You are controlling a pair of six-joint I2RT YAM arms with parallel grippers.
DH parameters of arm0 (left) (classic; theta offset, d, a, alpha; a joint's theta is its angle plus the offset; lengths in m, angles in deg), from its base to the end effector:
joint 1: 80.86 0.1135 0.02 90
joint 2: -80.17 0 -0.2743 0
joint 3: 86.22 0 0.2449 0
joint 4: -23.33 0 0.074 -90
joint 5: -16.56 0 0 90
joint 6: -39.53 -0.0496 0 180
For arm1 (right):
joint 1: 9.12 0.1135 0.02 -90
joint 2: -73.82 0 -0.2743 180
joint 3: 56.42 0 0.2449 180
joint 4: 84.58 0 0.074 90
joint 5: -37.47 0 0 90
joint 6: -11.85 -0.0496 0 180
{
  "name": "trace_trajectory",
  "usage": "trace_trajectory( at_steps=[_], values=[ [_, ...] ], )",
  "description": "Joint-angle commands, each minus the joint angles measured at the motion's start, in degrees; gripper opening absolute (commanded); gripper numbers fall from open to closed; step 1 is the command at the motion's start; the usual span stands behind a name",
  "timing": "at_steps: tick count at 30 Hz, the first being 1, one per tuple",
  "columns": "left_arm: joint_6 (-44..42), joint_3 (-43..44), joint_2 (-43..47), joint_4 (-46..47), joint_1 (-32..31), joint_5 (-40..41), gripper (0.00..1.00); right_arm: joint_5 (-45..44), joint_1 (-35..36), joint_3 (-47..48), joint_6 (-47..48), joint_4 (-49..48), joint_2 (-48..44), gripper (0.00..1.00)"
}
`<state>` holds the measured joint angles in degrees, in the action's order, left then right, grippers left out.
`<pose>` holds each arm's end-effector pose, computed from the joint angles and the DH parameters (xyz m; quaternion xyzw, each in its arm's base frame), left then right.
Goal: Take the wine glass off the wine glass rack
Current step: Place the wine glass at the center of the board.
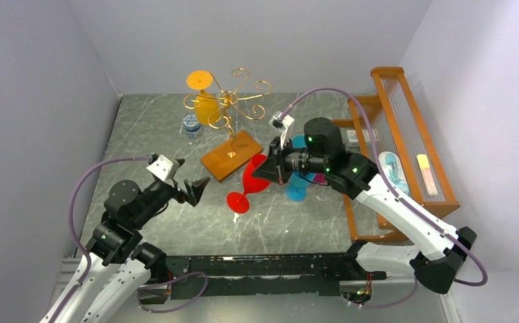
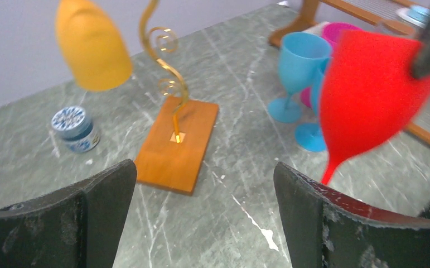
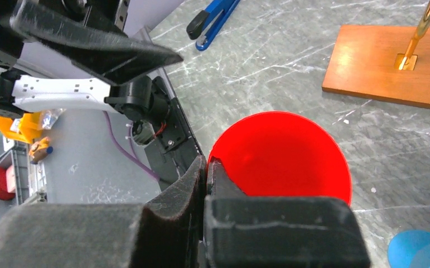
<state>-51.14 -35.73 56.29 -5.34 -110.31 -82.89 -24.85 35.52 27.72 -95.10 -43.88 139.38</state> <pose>0.0926 -0.0617 0.3298 0.2416 0.6778 -0.2294 0.6555 0.1602 0.1906 0.3968 -0.3224 0.7502 0.4480 0.3641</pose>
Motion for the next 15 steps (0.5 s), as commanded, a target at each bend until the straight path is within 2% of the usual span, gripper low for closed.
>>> trace_trajectory(
  at_steps=[1, 11, 15],
  values=[
    [7.1, 1.38, -0.49, -1.95, 0.2, 16.07, 0.97, -6.63, 3.01, -0.98, 1.99, 0.58, -0.41, 0.0],
    [14.3, 0.03, -0.8, -5.19, 0.23, 30.07, 0.97, -15.02, 9.2, -6.22, 2.0, -0.89, -4.41, 0.0],
    [14.88, 0.85, -2.4, -6.66, 0.24, 32.03, 0.97, -18.31, 10.45, -7.88, 1.79, -1.19, -6.17, 0.0]
  ],
)
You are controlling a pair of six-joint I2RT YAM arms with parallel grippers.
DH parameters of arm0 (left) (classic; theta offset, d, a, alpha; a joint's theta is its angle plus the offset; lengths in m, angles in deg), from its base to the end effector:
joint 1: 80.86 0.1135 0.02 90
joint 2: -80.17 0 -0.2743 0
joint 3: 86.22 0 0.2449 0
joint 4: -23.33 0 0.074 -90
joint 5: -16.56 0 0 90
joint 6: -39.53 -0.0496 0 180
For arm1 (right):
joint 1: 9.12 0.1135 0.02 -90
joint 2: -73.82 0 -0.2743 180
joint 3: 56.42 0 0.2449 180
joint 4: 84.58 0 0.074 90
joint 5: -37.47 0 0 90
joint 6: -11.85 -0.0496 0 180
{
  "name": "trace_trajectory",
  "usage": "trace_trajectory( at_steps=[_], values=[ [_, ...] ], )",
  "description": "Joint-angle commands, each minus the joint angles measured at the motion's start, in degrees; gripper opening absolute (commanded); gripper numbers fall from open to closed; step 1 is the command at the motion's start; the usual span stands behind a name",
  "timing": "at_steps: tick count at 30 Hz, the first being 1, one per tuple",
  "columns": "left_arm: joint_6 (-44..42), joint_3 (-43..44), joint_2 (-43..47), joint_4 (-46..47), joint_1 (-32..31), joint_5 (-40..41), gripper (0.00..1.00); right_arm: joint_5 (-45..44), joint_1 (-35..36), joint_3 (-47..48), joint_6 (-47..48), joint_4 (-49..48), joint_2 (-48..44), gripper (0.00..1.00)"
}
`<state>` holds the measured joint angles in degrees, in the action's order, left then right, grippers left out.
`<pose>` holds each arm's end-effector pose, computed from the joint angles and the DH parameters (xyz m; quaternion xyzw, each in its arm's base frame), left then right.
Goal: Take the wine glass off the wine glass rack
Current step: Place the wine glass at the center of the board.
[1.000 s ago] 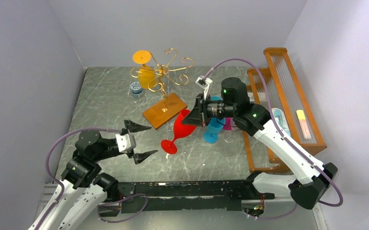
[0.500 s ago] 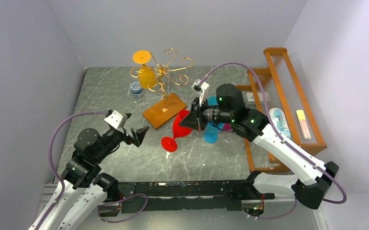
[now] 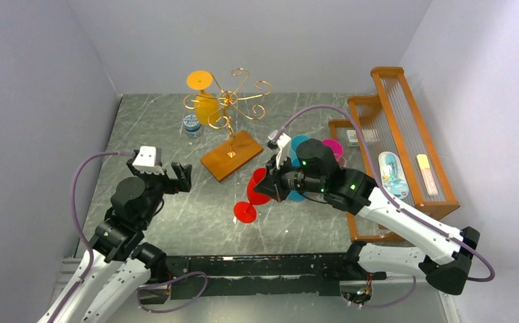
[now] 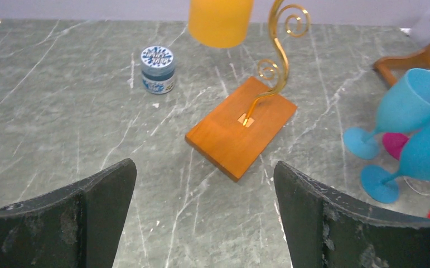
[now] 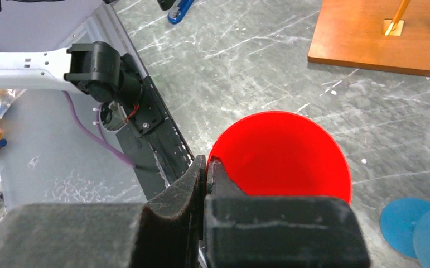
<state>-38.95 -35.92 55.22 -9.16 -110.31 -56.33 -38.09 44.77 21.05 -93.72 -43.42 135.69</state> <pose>0.1056 -0.0429 0.3190 0.0183 0.7477 -0.1245 0.6520 0.1295 0.1985 0.3686 -0.3388 0.7708 0.3887 0.3741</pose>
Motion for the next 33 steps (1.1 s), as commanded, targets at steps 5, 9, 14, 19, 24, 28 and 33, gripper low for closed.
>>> trace_trajectory(
  at_steps=[5, 9, 14, 19, 24, 28, 33],
  values=[
    [2.61, 1.32, -2.77, -3.16, 0.21, 5.84, 0.97, -6.85, 2.6, -1.44, 0.34, 0.28, -3.34, 0.0],
    [3.09, 1.75, -2.62, -4.25, 0.25, 7.36, 0.97, -7.29, 4.16, -2.75, -0.47, 0.92, -4.08, 0.0],
    [3.56, 1.46, -1.29, -4.31, 0.2, 9.08, 0.97, -13.65, 7.25, -3.82, -2.21, 4.05, -5.76, 0.0],
    [3.63, 1.59, -1.88, -4.64, 0.19, 8.87, 0.97, -18.23, 9.81, -5.98, -3.47, 5.68, -6.4, 0.0],
    [3.6, 1.76, -2.7, -4.97, 0.19, 8.3, 0.97, -23.8, 11.38, -8.62, -5.46, 7.0, -7.36, 0.0],
    [3.61, 2.11, -3.13, -5.44, 0.2, 8.27, 0.97, -29.03, 11.45, -11.59, -10.53, 8.18, -9.09, 0.0],
    [3.11, 1.73, -3.3, -4.73, 0.19, 7.87, 0.97, -35.66, 11.47, -14.92, -15.81, 8.68, -13.33, 0.0]
  ],
)
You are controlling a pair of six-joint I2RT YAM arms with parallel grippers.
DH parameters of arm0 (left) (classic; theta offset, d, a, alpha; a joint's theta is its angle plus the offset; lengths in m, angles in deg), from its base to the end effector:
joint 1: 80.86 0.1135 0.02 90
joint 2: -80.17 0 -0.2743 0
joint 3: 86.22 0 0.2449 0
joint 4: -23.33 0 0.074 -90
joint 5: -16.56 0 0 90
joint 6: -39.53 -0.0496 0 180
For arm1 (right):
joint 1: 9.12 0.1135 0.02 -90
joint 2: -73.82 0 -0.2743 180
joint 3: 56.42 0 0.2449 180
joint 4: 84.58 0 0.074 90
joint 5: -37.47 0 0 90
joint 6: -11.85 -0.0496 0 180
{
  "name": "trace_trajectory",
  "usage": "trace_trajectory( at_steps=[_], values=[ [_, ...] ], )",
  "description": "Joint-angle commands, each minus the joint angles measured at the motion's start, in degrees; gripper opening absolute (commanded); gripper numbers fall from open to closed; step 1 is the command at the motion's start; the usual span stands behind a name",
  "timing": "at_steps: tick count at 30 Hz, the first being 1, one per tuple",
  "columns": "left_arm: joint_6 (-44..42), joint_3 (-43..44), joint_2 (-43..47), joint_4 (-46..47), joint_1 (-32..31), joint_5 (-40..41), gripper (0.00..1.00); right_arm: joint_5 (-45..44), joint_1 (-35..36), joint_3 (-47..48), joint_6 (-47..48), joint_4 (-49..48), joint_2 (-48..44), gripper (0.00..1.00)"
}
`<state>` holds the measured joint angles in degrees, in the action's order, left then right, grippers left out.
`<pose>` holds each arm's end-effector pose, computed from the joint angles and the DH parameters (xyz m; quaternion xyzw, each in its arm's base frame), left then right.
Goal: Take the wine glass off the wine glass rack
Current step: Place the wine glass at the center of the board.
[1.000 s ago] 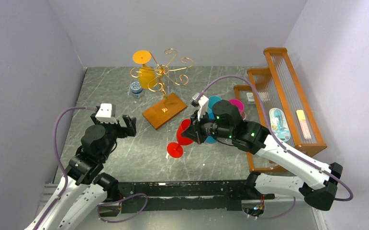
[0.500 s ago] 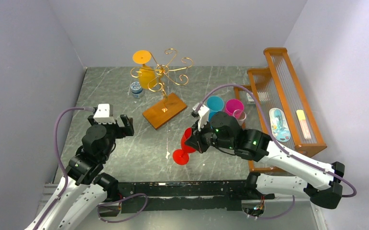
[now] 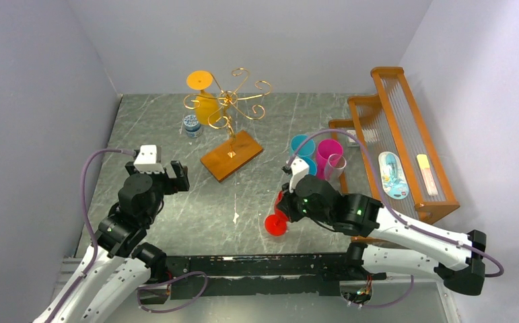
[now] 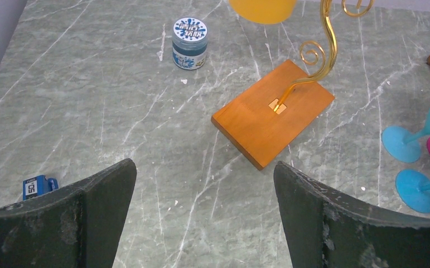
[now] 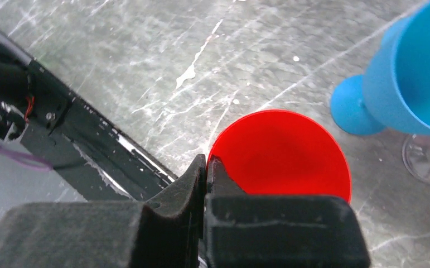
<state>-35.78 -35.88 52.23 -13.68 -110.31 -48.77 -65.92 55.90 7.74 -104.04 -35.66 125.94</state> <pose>0.1141 -0.0406 0.3053 -0.0302 0.7834 -0.0678 0.6171 0.0902 0.1664 0.3077 -0.2484 0.8545 0.2434 0.3858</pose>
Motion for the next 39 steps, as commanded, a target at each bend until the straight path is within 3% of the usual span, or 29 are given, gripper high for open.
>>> trace_trajectory(
  at_steps=[1, 17, 30, 39],
  values=[
    [-0.09, 1.7, -0.47, -0.12, 0.22, 0.04, 0.97, -9.43, 0.31, -1.89, -6.56, 1.81, -4.26, 0.0],
    [-0.02, 1.81, -1.14, -0.29, 0.21, -1.04, 0.97, -28.17, 0.34, -3.79, -20.86, 15.0, -11.64, 0.0],
    [-0.08, 1.88, -1.24, -0.46, 0.21, -1.06, 0.97, -22.72, 0.32, -3.29, -14.12, 3.44, -3.65, 0.0],
    [0.05, 1.98, -0.57, -0.78, 0.18, 0.01, 0.97, -13.75, 0.34, -1.12, -3.69, -6.45, 2.52, 0.0]
  ],
)
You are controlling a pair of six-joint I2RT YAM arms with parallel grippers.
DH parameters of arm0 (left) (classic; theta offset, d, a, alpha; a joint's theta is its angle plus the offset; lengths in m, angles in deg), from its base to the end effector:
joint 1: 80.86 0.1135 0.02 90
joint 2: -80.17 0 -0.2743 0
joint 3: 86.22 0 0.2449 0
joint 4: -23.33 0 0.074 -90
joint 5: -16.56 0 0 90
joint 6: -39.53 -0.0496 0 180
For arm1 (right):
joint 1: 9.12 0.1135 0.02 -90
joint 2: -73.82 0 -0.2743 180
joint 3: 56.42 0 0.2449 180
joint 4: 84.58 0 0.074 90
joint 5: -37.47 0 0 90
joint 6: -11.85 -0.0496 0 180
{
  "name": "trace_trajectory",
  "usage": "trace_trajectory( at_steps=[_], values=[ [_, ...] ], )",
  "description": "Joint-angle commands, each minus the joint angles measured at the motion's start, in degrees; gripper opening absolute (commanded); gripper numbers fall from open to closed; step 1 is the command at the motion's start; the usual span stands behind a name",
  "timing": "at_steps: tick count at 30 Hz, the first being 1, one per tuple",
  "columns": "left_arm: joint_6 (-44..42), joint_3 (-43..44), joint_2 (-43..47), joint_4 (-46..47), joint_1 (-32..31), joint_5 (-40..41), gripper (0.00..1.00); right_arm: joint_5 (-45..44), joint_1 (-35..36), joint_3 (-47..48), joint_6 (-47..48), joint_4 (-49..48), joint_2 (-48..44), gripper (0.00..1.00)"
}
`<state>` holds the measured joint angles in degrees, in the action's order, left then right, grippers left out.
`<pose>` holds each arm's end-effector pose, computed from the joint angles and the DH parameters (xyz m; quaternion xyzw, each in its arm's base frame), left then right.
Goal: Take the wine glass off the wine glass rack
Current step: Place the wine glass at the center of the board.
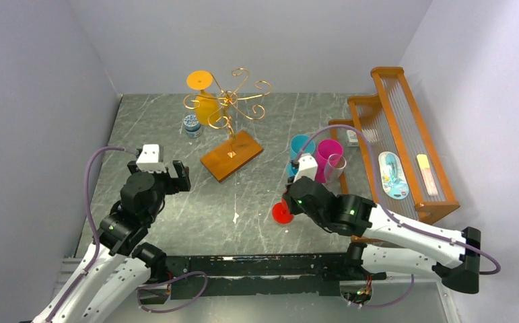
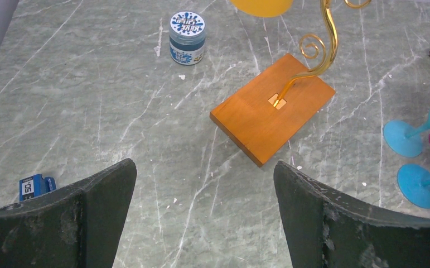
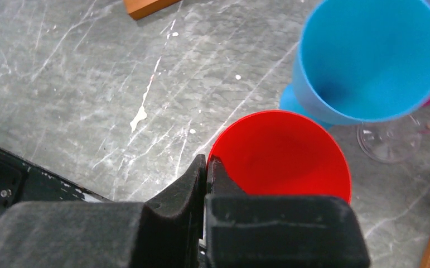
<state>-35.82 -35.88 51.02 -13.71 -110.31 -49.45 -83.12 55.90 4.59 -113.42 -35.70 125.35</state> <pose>0.1175 -0.0432 0.3030 -0.0237 0.7901 -0.0677 0.6088 0.0994 0.1535 0.2945 -0.1149 0.8718 0.1636 0.4472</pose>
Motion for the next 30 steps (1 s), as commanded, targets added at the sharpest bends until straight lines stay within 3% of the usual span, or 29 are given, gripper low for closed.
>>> trace_trajectory(
  at_steps=[1, 19, 26, 30],
  values=[
    [0.1, 1.98, 0.79, -0.79, 0.18, 0.85, 0.97, 3.94, 0.3, 2.75, 7.25, -7.5, 4.47, 0.0],
    [0.22, 1.98, 1.85, -1.31, 0.23, 2.53, 0.97, -3.17, 0.11, 14.47, 15.51, -16.62, 21.95, 0.0],
    [0.2, 2.05, 1.34, -1.47, 0.22, 2.57, 0.97, 5.23, -4.82, 17.77, 18.35, -16.44, 27.95, 0.0],
    [0.13, 1.99, 0.95, -1.25, 0.25, 2.64, 0.97, 3.6, -6.28, 18.02, 18.94, -16.78, 29.39, 0.0]
  ],
)
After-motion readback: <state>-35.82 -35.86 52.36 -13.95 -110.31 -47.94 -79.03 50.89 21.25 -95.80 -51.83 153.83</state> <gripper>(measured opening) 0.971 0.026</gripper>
